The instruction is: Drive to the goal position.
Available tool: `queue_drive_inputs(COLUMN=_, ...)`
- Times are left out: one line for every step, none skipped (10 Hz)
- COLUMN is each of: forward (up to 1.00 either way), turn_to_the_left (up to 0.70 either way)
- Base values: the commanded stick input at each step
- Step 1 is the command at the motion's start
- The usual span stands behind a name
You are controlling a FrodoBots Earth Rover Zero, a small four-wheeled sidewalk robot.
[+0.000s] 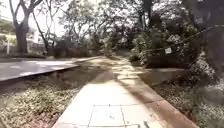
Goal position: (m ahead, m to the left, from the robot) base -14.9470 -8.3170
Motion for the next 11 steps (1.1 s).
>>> queue_drive_inputs(forward=0.00, turn_to_the_left=0.00)
queue_drive_inputs(forward=0.00, turn_to_the_left=0.00)
queue_drive_inputs(forward=0.00, turn_to_the_left=0.00)
queue_drive_inputs(forward=0.00, turn_to_the_left=0.00)
queue_drive_inputs(forward=0.00, turn_to_the_left=-0.41)
queue_drive_inputs(forward=0.00, turn_to_the_left=-0.64)
queue_drive_inputs(forward=0.00, turn_to_the_left=-0.70)
queue_drive_inputs(forward=0.00, turn_to_the_left=-0.70)
queue_drive_inputs(forward=0.00, turn_to_the_left=-0.70)
queue_drive_inputs(forward=0.00, turn_to_the_left=-0.70)
queue_drive_inputs(forward=0.00, turn_to_the_left=-0.70)
